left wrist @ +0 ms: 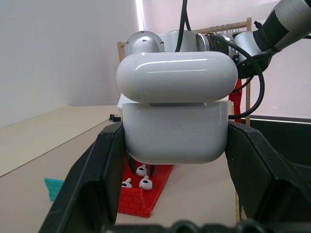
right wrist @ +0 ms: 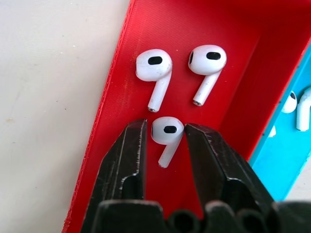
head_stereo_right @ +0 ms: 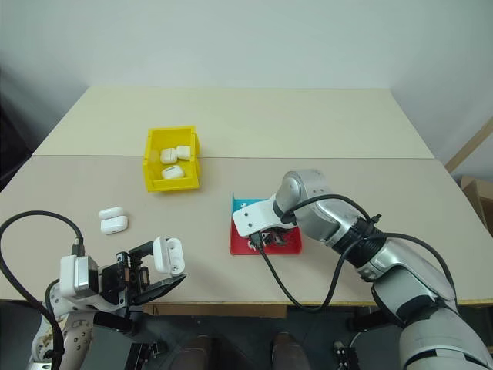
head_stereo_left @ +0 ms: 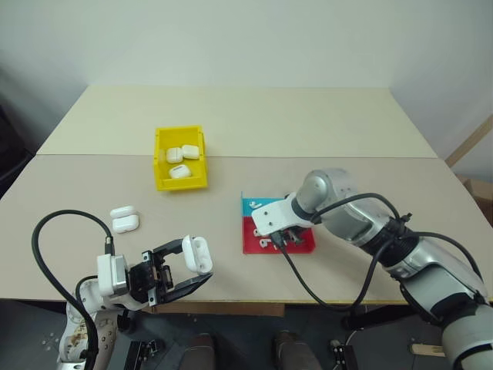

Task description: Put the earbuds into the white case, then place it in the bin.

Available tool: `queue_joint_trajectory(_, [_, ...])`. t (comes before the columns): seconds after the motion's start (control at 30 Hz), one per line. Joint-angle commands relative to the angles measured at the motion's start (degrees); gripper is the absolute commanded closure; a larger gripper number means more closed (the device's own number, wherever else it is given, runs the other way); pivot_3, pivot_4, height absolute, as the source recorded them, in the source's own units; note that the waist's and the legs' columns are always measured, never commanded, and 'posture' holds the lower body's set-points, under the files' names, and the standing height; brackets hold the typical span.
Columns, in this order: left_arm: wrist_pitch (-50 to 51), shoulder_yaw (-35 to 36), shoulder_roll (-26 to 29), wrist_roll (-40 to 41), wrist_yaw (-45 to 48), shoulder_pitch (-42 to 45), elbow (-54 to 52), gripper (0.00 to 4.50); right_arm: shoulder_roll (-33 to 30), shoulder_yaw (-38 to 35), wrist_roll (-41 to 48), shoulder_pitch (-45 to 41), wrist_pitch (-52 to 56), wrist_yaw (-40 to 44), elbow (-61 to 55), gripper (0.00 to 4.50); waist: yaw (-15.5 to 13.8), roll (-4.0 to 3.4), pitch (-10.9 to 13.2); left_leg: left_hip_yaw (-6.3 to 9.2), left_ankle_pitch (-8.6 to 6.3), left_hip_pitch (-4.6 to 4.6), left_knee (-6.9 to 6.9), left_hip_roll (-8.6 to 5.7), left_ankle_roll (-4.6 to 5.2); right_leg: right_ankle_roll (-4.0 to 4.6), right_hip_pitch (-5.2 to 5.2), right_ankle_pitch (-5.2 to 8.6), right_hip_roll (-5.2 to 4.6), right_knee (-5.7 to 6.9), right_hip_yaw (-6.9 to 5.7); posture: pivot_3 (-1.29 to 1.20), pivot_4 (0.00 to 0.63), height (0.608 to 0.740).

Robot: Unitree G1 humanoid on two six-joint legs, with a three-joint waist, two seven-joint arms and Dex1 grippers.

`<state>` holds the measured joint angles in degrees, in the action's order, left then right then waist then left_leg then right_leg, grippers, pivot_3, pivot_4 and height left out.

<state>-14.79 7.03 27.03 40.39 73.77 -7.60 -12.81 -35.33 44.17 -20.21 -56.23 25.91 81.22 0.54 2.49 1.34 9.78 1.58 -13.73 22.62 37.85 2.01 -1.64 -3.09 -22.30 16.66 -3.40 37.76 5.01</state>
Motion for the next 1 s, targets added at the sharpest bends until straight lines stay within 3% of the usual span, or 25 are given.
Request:
queue_joint_trajectory(0.03, [-0.1,0.8,0.6,0.1,0.1,-0.3,-2.3,1.73,-0.2,-1.9,-0.6,-0.2,-0.7,0.5,-1.4,2.71,0.0,0.0,0.0,0.0,0.0,0.0,0.0,0.0,0.0,0.0,0.0,0.0,0.0,0.0,0.0,0.0,0.15,0.74])
queue_joint_trajectory(0.8, [-0.4,0.6,0.6,-0.5,0.0,0.1,-1.9,1.73,-0.4,-2.3,-2.1,0.5,-3.9,0.6,-0.9,2.71,0.0,0.0,0.0,0.0,0.0,0.0,0.0,0.0,0.0,0.0,0.0,0.0,0.0,-0.01,0.0,0.0,0.15,0.74])
queue_joint_trajectory(0.9, [-0.3,0.7,0.7,-0.6,0.0,0.0,-2.0,1.73,-0.5,-2.3,-2.4,0.5,-4.2,0.6,-0.8,3.27,0.0,0.0,0.0,0.0,0.0,0.0,0.0,0.0,0.0,0.0,0.0,0.0,0.0,-0.01,0.0,0.0,0.15,0.74])
queue_joint_trajectory(1.0, [-0.2,0.7,0.8,-0.6,0.0,0.0,-2.0,1.73,-0.5,-2.3,-2.6,0.6,-4.3,0.5,-0.8,3.27,0.0,0.0,0.0,0.0,0.0,0.0,0.0,0.0,0.0,0.0,0.0,0.0,0.0,-0.01,0.0,0.0,0.15,0.74])
